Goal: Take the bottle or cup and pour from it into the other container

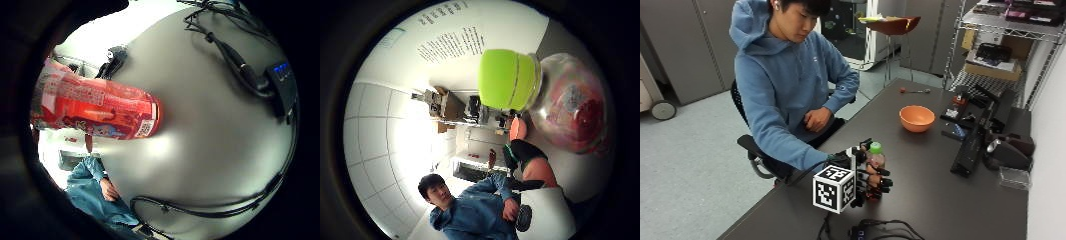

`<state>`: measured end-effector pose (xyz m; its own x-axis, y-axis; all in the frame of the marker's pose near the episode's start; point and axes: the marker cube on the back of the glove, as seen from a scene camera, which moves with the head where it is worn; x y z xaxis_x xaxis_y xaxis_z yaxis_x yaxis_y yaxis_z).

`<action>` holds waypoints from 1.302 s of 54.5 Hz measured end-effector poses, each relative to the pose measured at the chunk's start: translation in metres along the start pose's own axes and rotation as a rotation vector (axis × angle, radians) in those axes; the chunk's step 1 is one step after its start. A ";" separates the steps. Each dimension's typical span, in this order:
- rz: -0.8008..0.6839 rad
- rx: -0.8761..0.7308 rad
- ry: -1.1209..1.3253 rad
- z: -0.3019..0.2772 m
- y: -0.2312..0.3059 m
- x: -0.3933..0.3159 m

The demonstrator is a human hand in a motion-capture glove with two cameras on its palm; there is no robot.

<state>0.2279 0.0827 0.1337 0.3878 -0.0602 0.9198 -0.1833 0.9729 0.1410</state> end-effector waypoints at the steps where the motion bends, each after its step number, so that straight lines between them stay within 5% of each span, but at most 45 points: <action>1: -0.002 0.001 -0.008 0.001 -0.001 0.000; 25: -0.037 0.139 -0.222 0.039 -0.016 -0.004; 71: -0.091 -0.020 -0.230 0.135 -0.038 -0.049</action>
<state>0.0940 0.0190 0.1326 0.1852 -0.1944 0.9633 -0.1380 0.9654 0.2214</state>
